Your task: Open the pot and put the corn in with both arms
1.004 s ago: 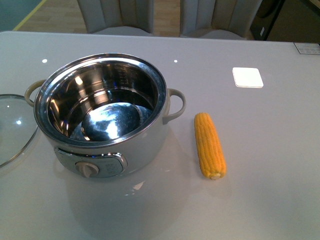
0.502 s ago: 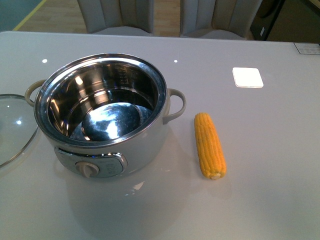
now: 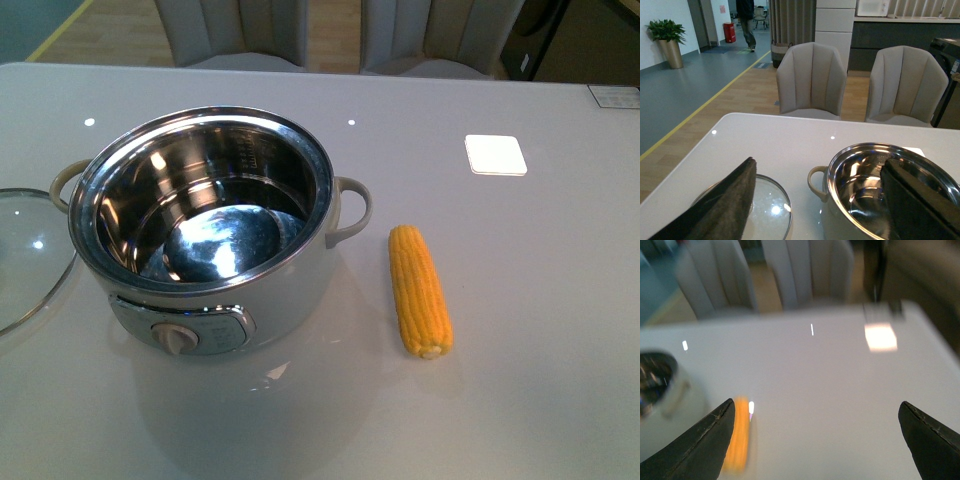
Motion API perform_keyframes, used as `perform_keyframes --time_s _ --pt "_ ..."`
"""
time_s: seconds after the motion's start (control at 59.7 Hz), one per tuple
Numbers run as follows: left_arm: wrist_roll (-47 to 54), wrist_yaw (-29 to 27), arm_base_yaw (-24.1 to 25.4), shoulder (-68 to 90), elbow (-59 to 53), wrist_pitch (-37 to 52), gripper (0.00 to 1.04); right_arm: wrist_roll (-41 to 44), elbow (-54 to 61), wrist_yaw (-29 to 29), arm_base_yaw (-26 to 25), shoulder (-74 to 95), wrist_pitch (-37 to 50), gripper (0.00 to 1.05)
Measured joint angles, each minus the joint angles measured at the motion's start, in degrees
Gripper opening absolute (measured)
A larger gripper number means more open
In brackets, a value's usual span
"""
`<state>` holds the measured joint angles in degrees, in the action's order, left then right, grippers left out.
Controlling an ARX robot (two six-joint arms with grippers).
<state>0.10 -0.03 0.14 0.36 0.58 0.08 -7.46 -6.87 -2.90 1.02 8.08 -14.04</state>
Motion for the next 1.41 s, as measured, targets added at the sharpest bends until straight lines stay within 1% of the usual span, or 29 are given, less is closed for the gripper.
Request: perform_keyframes --time_s 0.017,0.033,0.05,0.084,0.117,0.151,0.234,0.385,0.519,0.603,0.686,0.753,0.904,1.004,1.189,1.406 --pt "0.00 -0.02 0.00 0.00 0.00 0.00 0.96 -0.61 -0.94 -0.22 0.11 1.64 -2.05 0.96" --pt "0.02 0.00 0.00 0.00 0.00 0.00 0.99 -2.99 -2.78 -0.37 0.28 5.27 -6.14 0.96" --pt "0.04 0.00 0.00 -0.02 0.00 0.00 1.00 -4.70 -3.52 -0.50 0.37 6.86 -7.80 0.96" --pt "0.04 0.17 0.00 -0.04 0.00 0.00 0.98 -8.09 -5.40 -1.25 1.29 12.39 -12.39 0.96" --pt "0.00 0.04 0.00 -0.04 0.00 0.00 0.97 -10.01 -5.70 -1.68 2.01 15.39 -13.05 0.96" --pt "0.02 0.02 0.00 -0.04 0.00 0.00 0.98 -12.07 -5.84 -1.68 2.89 19.21 -11.98 0.96" --pt "0.02 0.02 0.00 -0.07 0.00 0.00 0.98 -13.55 -6.34 -1.62 4.00 24.85 -7.56 0.96" --pt "0.00 0.02 0.00 -0.04 0.00 0.00 0.98 -12.35 -7.54 -2.89 6.71 36.94 4.31 0.96" --pt "0.02 0.02 0.00 -0.04 0.00 0.00 0.98 -8.31 -9.42 -1.79 9.09 51.43 16.11 0.96" --pt "0.02 0.02 0.00 -0.04 0.00 0.00 0.98 -4.11 -11.67 0.15 10.01 61.48 23.54 0.96" --pt "0.02 0.02 0.00 -0.04 0.00 0.00 0.98 -0.22 -14.93 1.60 10.23 71.60 29.51 0.96" --pt "0.02 0.02 0.00 -0.04 0.00 0.00 0.98 1.53 -17.55 2.10 10.27 78.97 32.54 0.96" --pt "0.02 0.02 0.00 -0.04 0.00 0.00 0.98 2.95 -22.36 3.50 11.52 92.63 37.51 0.96" --pt "0.02 0.02 0.00 -0.04 0.00 0.00 0.98 3.85 -24.65 4.52 12.98 97.90 39.30 0.96" --pt "0.02 0.02 0.00 -0.04 0.00 0.00 0.98 6.60 -29.35 5.31 15.54 105.18 39.80 0.96" --pt "0.02 0.02 0.00 -0.04 0.00 0.00 0.98 7.37 -34.45 5.57 15.82 110.25 38.49 0.96"
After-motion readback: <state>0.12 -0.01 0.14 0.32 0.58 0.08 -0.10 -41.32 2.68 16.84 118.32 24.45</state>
